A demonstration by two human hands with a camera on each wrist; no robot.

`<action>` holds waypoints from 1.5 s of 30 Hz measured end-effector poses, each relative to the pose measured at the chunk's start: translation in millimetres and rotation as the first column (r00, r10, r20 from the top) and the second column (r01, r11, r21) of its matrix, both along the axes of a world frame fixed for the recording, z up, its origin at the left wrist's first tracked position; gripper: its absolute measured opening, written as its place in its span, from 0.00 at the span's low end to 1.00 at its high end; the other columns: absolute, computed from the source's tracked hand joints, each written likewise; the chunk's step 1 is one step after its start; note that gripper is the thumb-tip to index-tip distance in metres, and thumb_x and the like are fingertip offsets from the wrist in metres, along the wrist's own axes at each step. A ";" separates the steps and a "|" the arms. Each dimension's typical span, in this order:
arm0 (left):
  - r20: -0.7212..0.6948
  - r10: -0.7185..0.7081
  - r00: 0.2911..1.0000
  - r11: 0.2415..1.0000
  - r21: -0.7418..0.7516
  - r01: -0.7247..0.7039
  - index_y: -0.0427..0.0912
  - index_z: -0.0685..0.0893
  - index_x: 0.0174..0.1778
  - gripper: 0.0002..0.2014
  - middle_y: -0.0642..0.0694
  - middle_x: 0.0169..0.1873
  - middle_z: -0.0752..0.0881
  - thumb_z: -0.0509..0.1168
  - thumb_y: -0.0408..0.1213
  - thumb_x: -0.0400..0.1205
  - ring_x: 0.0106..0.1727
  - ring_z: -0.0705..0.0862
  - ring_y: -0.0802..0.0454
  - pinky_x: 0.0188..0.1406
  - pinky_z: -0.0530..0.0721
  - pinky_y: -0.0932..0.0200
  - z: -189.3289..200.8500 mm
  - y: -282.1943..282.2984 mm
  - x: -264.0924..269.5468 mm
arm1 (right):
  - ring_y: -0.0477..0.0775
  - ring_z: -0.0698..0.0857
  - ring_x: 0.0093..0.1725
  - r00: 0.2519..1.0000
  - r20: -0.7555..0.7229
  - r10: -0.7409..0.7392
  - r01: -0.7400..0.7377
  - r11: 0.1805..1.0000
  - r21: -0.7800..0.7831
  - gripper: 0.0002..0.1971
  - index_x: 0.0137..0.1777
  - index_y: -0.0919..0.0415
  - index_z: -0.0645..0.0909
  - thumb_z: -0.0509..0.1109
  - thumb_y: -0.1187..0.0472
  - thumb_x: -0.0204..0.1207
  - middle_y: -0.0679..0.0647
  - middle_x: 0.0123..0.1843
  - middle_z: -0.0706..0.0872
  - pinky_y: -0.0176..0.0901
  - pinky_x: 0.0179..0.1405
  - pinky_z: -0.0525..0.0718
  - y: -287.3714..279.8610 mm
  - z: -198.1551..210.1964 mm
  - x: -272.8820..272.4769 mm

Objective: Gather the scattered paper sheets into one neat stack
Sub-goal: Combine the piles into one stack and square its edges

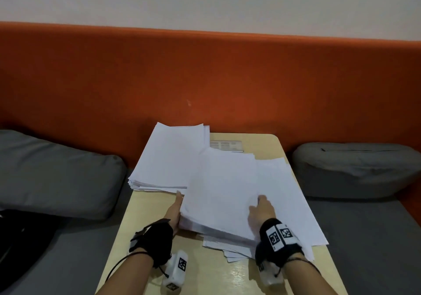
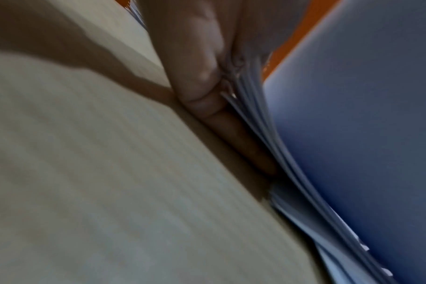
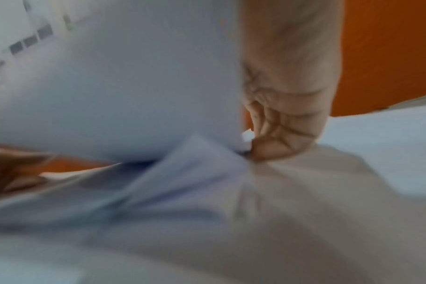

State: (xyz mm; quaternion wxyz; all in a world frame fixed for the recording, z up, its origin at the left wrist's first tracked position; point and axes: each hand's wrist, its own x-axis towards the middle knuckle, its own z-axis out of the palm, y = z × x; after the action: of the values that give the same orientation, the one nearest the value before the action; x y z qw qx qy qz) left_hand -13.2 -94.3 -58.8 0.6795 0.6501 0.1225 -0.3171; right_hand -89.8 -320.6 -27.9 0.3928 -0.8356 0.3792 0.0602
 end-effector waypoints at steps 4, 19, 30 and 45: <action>-0.025 -0.153 0.988 0.988 0.020 0.154 0.42 0.73 0.72 0.30 0.40 0.67 0.80 0.49 0.59 0.83 0.68 0.79 0.42 0.67 0.75 0.50 14.2 -0.3 3.9 | 0.64 0.71 0.73 0.988 -0.087 0.125 -0.128 0.991 -0.039 0.27 0.77 0.67 0.59 0.61 0.63 0.80 0.65 0.75 0.66 0.45 0.69 0.71 -5.0 -14.1 1.4; 0.523 -0.212 0.826 0.977 0.141 0.162 0.44 0.70 0.72 0.20 0.46 0.64 0.80 0.60 0.30 0.83 0.68 0.79 0.48 0.72 0.75 0.49 51.7 -13.7 -5.9 | 0.61 0.81 0.64 0.783 0.544 -0.301 -0.001 0.874 0.485 0.19 0.68 0.66 0.75 0.68 0.68 0.77 0.59 0.61 0.83 0.48 0.63 0.76 -8.0 57.1 -6.6; 0.703 0.057 0.709 0.998 -0.017 -0.064 0.48 0.70 0.61 0.21 0.56 0.49 0.79 0.69 0.41 0.74 0.51 0.80 0.59 0.50 0.79 0.61 99.6 -35.5 -6.3 | 0.36 0.86 0.33 0.673 0.702 -0.231 -0.091 0.917 0.388 0.08 0.43 0.56 0.83 0.76 0.68 0.69 0.46 0.39 0.88 0.25 0.33 0.83 -7.1 85.2 1.1; 0.421 -0.161 0.893 0.942 0.336 0.012 0.35 0.65 0.76 0.22 0.40 0.69 0.76 0.57 0.31 0.85 0.72 0.74 0.42 0.69 0.71 0.55 22.0 -13.0 -3.4 | 0.67 0.69 0.71 0.993 -0.044 -0.111 0.105 0.988 -0.110 0.25 0.74 0.60 0.67 0.66 0.55 0.79 0.65 0.72 0.70 0.55 0.67 0.71 -22.7 21.8 -3.0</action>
State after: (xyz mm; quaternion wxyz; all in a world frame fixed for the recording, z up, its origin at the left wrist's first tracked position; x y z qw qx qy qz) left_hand -16.6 -107.3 -36.8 0.5579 0.8128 -0.0140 -0.1669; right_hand -92.8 -343.3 -6.2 0.3402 -0.8321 0.4363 0.0391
